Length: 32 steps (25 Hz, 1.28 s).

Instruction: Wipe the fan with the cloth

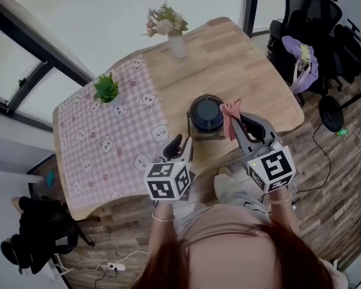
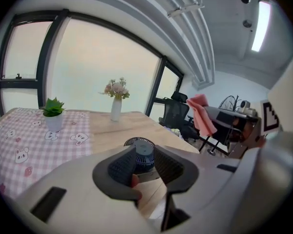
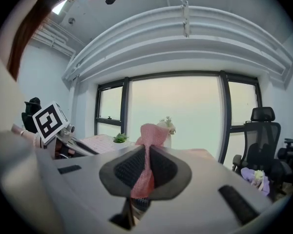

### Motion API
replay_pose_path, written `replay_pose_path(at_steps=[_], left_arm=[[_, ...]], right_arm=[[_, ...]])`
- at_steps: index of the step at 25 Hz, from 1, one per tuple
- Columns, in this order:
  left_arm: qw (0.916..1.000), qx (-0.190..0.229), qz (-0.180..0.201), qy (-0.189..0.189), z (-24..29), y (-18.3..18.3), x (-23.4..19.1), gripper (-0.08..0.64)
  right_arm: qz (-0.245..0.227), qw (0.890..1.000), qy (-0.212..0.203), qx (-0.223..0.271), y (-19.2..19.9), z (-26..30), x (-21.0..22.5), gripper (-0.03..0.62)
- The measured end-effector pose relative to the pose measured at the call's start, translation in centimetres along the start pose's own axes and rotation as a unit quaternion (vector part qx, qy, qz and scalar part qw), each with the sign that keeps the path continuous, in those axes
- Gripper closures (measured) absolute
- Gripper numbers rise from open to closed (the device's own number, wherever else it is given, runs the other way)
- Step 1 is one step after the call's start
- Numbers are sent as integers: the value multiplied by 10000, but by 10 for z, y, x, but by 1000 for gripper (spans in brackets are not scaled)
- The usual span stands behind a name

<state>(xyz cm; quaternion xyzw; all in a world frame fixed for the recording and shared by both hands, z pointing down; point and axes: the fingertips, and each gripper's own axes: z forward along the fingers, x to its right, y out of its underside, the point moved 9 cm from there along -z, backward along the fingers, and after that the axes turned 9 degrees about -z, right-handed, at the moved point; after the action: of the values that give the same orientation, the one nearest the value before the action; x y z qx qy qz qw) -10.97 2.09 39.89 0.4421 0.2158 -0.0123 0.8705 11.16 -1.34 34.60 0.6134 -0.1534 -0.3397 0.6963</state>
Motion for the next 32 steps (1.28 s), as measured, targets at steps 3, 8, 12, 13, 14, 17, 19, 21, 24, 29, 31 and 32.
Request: replay_pose_path(at_steps=[3, 8, 12, 13, 14, 17, 19, 21, 24, 29, 31, 32], left_arm=[[9994, -192, -200, -206, 20, 4, -10, 469], [9967, -530, -427, -446, 51, 9, -21, 469], [9929, -824, -537, -667, 75, 15, -30, 469], [9918, -893, -570, -709, 80, 16, -33, 469], [9908, -960, -608, -738, 86, 16, -36, 469], [9869, -1207, -704, -812, 101, 19, -44, 458], [9837, -1399, -738, -857, 111, 21, -49, 451], [9809, -1553, -767, -883, 120, 21, -53, 449], [9768, -1785, -794, -875, 129, 22, -58, 449], [9687, -2255, -813, -644, 141, 26, -68, 445], [9644, -2426, -866, -600, 145, 28, -72, 445], [9626, -2488, -893, -588, 147, 29, -74, 445]], right_arm=[[-71, 9997, -206, -87, 7, 17, 14, 569], [-188, 9981, -537, -252, 22, 44, 34, 568], [-343, 9954, -794, -404, 36, 66, 46, 568], [-390, 9946, -864, -428, 39, 72, 48, 569], [-435, 9935, -946, -451, 41, 78, 50, 569], [-530, 9898, -1212, -526, 47, 96, 54, 568], [-595, 9874, -1341, -596, 54, 108, 57, 568], [-684, 9850, -1428, -691, 61, 120, 58, 569], [-859, 9809, -1509, -877, 71, 137, 58, 568], [-1085, 9734, -1627, -1197, 84, 164, 53, 568], [-1116, 9692, -1714, -1372, 91, 174, 50, 569], [-1126, 9670, -1755, -1465, 96, 179, 49, 568]])
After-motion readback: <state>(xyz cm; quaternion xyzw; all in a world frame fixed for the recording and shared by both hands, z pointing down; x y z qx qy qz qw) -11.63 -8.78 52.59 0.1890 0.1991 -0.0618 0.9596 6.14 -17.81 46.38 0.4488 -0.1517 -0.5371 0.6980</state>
